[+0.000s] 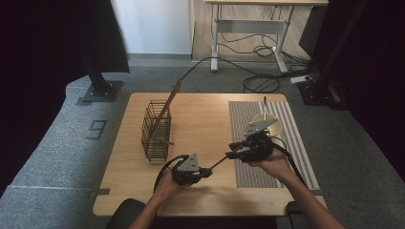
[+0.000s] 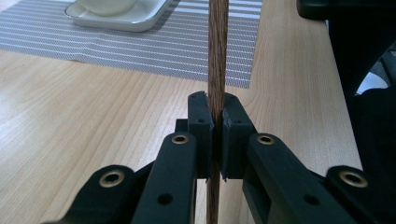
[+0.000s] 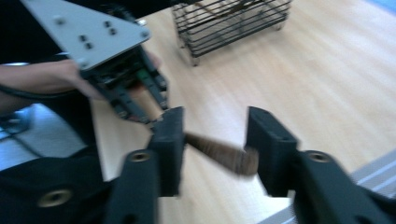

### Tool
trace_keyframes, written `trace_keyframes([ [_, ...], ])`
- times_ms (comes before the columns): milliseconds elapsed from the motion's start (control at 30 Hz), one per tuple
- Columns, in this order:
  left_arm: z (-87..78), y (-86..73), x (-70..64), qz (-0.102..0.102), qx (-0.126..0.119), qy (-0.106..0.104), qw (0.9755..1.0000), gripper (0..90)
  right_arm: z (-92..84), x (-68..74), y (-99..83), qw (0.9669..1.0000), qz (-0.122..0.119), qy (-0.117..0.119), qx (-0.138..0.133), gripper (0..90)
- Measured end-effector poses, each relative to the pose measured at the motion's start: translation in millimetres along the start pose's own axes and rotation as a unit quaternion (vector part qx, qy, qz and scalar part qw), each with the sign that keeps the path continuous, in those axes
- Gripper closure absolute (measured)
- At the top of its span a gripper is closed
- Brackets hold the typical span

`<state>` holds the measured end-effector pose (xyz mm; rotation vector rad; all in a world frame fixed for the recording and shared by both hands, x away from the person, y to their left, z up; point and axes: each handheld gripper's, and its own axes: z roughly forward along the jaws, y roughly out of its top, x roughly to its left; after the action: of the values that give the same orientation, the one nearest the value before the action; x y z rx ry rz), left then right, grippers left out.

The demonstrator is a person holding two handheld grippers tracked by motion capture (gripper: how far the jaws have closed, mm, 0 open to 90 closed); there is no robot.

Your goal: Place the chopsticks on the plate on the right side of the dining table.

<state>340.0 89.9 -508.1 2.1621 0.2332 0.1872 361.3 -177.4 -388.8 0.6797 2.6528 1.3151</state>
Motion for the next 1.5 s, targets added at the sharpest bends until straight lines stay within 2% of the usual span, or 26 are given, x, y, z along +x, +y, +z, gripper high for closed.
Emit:
trace_keyframes([
  [133, 2.0, 0.3, -0.6, 0.000, 0.007, -0.004, 1.0000, 84.9, 5.9, 4.7, 6.1, 0.9984, -0.020, -0.052, -0.001, 36.9],
  [233, 2.0, 0.0, -0.6, 0.000, 0.007, -0.005, 1.0000, 84.9, 11.4, 9.4, 9.3, 0.9960, -0.037, -0.081, 0.001, 33.6],
  [400, -1.1, -0.6, 1.6, -0.006, -0.003, -0.008, 0.9999, 84.9, 14.4, 9.0, 7.5, 0.9915, -0.043, -0.122, 0.011, 29.9],
  [667, -2.7, -1.2, 3.2, -0.008, -0.013, -0.012, 0.9998, 85.0, 5.6, -3.4, -3.4, 0.9889, -0.030, -0.145, 0.008, 29.9],
  [767, -3.0, -1.0, 3.8, -0.007, -0.011, -0.013, 0.9998, 85.0, 5.6, -10.7, -12.4, 0.9876, -0.025, -0.155, 0.010, 29.2],
  [933, -3.2, -0.4, 3.3, -0.001, -0.005, -0.015, 0.9999, 84.9, 7.4, -27.7, -32.2, 0.9850, -0.004, -0.172, 0.013, 28.1],
  [1033, -2.0, -0.1, 2.9, 0.000, 0.002, -0.017, 0.9999, 84.9, 9.1, -36.1, -44.2, 0.9842, 0.012, -0.176, 0.018, 27.3],
  [1133, 1.4, -0.7, 2.0, -0.002, 0.007, -0.023, 0.9997, 85.0, 10.0, -39.5, -51.5, 0.9851, 0.027, -0.169, 0.016, 27.3],
  [1300, 2.7, -0.4, 2.6, -0.005, 0.014, -0.035, 0.9993, 85.2, 2.2, -36.8, -49.2, 0.9862, 0.018, -0.164, 0.006, 26.8],
  [1400, 3.4, -0.5, 2.9, -0.006, 0.024, -0.035, 0.9991, 85.3, -4.5, -35.8, -47.7, 0.9893, 0.022, -0.144, 0.005, 22.9],
  [1500, 4.0, -0.8, 3.5, -0.005, 0.037, -0.035, 0.9987, 85.2, -10.2, -32.4, -47.4, 0.9918, 0.013, -0.127, 0.010, 21.3],
])
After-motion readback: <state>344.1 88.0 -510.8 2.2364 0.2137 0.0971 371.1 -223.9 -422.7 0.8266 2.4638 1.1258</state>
